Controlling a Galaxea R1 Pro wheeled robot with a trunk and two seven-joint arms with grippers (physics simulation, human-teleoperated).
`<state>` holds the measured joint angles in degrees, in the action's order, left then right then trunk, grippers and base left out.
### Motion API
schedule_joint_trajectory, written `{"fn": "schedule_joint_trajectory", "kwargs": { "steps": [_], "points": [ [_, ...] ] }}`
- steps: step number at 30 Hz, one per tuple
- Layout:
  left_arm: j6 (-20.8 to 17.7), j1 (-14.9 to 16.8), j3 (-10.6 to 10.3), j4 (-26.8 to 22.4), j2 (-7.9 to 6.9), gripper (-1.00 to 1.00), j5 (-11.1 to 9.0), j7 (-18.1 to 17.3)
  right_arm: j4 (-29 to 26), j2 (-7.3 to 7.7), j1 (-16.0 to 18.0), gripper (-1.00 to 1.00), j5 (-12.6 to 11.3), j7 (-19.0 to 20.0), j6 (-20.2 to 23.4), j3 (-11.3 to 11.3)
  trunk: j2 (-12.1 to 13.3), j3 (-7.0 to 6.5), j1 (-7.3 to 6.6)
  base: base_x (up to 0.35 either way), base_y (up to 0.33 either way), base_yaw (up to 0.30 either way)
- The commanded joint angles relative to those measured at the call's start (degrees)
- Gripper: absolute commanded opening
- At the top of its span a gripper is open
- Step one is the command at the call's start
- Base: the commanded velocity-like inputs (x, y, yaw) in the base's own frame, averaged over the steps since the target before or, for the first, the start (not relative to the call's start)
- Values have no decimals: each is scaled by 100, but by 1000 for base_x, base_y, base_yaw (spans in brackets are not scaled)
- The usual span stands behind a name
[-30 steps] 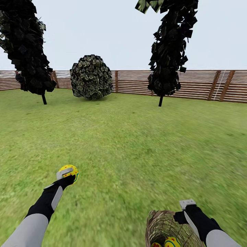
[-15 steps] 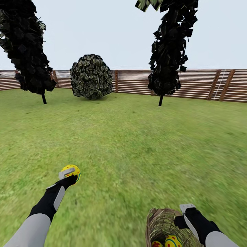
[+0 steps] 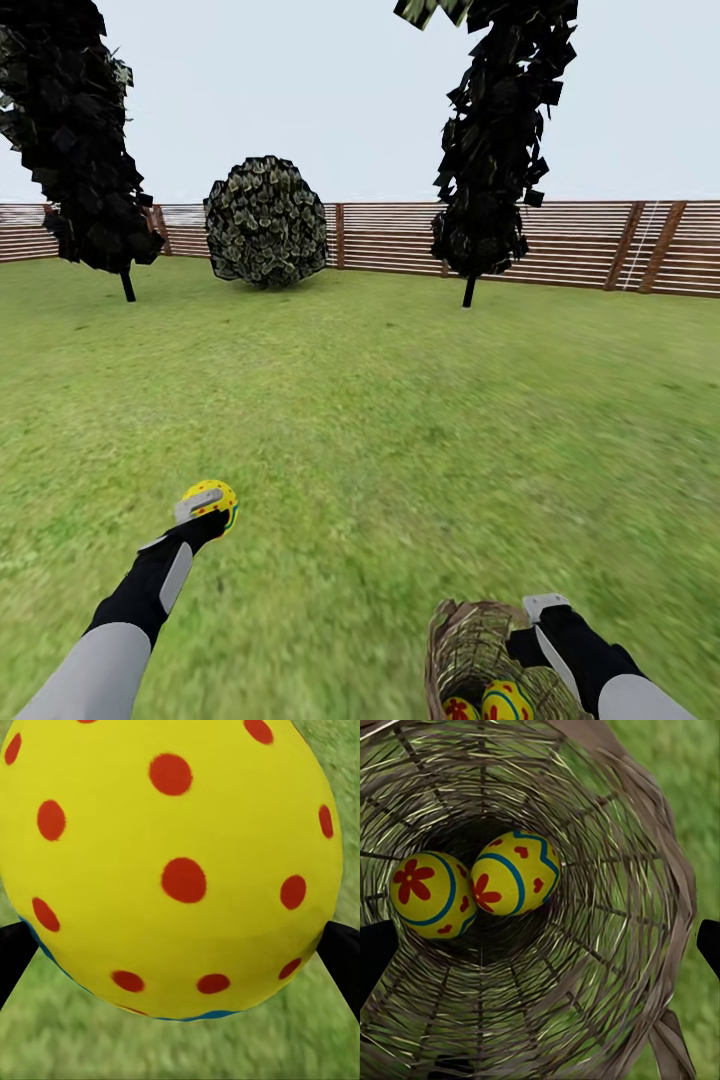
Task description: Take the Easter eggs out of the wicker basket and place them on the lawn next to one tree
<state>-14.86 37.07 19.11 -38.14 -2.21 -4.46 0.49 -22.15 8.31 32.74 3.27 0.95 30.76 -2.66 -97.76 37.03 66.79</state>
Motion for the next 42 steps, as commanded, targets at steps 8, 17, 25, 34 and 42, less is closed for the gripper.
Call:
{"fn": "schedule_joint_trajectory", "kwargs": {
  "steps": [8,17,25,34,42],
  "points": [
    [-31,2,5,-1,79,-100,-38,4,-9,4,2,100,34,10,35,-32,-325,150,176,0,0,0],
    [-33,2,5,-1,149,-100,-38,4,-9,-1,1,100,34,10,23,-33,-686,311,374,0,0,0],
    [-31,2,4,8,177,-100,-37,4,-1,-20,3,100,34,10,18,-33,-1007,455,549,0,0,0],
    [-27,2,-4,8,246,-100,-29,4,0,-27,-1,100,34,10,18,-33,-1368,617,747,0,0,0],
    [290,2,-469,300,255,-100,-35,24,7,-32,1,100,34,10,18,-33,-1689,760,923,0,0,0]
  ]
}}
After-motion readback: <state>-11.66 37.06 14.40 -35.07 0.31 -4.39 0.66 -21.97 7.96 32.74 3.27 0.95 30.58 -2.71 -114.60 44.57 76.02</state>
